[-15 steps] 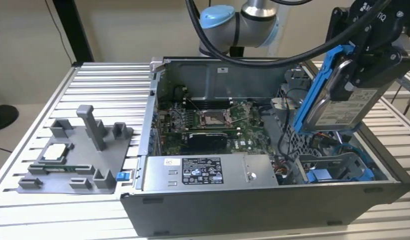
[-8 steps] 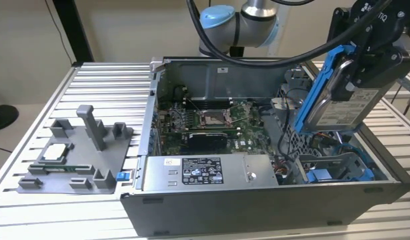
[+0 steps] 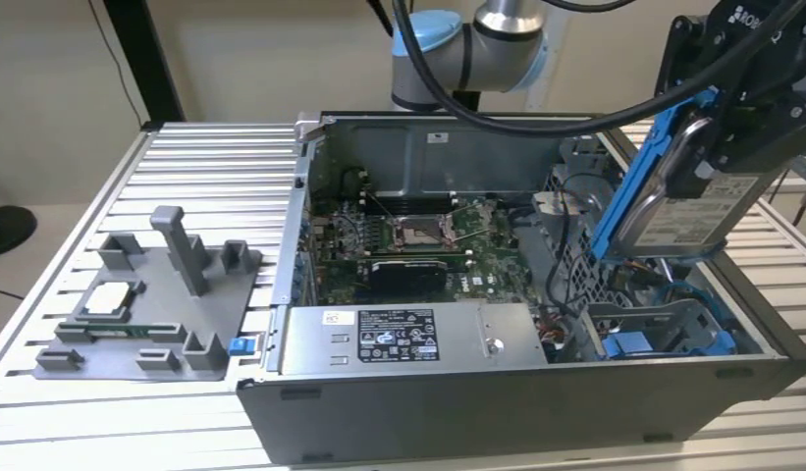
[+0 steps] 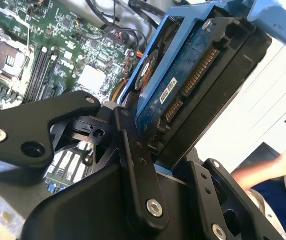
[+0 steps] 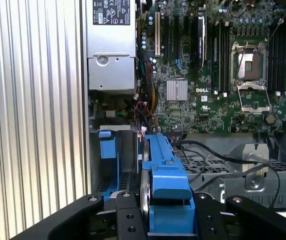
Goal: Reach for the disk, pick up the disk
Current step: 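Pick up the disk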
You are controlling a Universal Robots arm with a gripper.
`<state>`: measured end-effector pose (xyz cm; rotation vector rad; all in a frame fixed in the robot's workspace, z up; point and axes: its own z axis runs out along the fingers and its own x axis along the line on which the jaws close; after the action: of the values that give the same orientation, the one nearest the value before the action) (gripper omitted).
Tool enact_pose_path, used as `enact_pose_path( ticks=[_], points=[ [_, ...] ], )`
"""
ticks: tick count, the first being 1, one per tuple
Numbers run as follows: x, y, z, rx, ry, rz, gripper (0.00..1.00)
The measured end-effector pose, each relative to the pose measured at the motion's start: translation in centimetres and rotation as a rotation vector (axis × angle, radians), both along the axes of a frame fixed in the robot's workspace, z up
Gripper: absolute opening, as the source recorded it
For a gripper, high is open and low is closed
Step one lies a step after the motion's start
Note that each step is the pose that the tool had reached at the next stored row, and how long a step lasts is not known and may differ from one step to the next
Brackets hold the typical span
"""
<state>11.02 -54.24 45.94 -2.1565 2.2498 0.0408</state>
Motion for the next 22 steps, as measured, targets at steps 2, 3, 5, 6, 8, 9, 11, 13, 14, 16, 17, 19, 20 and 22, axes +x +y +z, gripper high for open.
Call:
enact_pose_path(
  ticks=[2, 3, 5, 6, 8, 9, 11, 13, 14, 16, 17, 19, 20, 22],
  points=[
    [0.2, -0.01, -0.03, 0.0001, 0.0001, 0.0, 0.0],
    [0.2, -0.03, -0.03, 0.0, 0.0001, 0.0, 0.0],
    [0.2, -0.13, -0.03, -0.0001, 0.0, 0.0, 0.0],
    [0.2, -0.19, -0.03, -0.0002, 0.0001, 0.0, 0.0],
    [0.2, -0.44, -0.05, -0.0001, 0.0001, 0.0, 0.0],
    [0.2, -0.64, -0.07, 0.0, 0.0, 0.0, 0.0],
    [0.2, -1.16, -0.09, 0.0, 0.0, 0.0, 0.0],
    [0.2, -1.65, -0.11, -0.0001, 0.0, 0.0, 0.0],
    [0.2, -1.89, -0.12, -0.0001, 0.0, 0.0, 0.0],
    [0.2, -2.34, -0.15, 0.0001, 0.0, 0.0, 0.0],
    [0.2, -2.51, -0.16, 0.0, 0.0, 0.0, 0.0],
    [0.2, -2.81, -0.17, -0.0001, 0.0001, 0.0, 0.0],
    [0.2, -2.97, -0.17, -0.0001, 0.0, 0.0, 0.0],
    [0.2, -3.25, -0.18, -0.0001, 0.0, 0.0, 0.0]
  ],
)
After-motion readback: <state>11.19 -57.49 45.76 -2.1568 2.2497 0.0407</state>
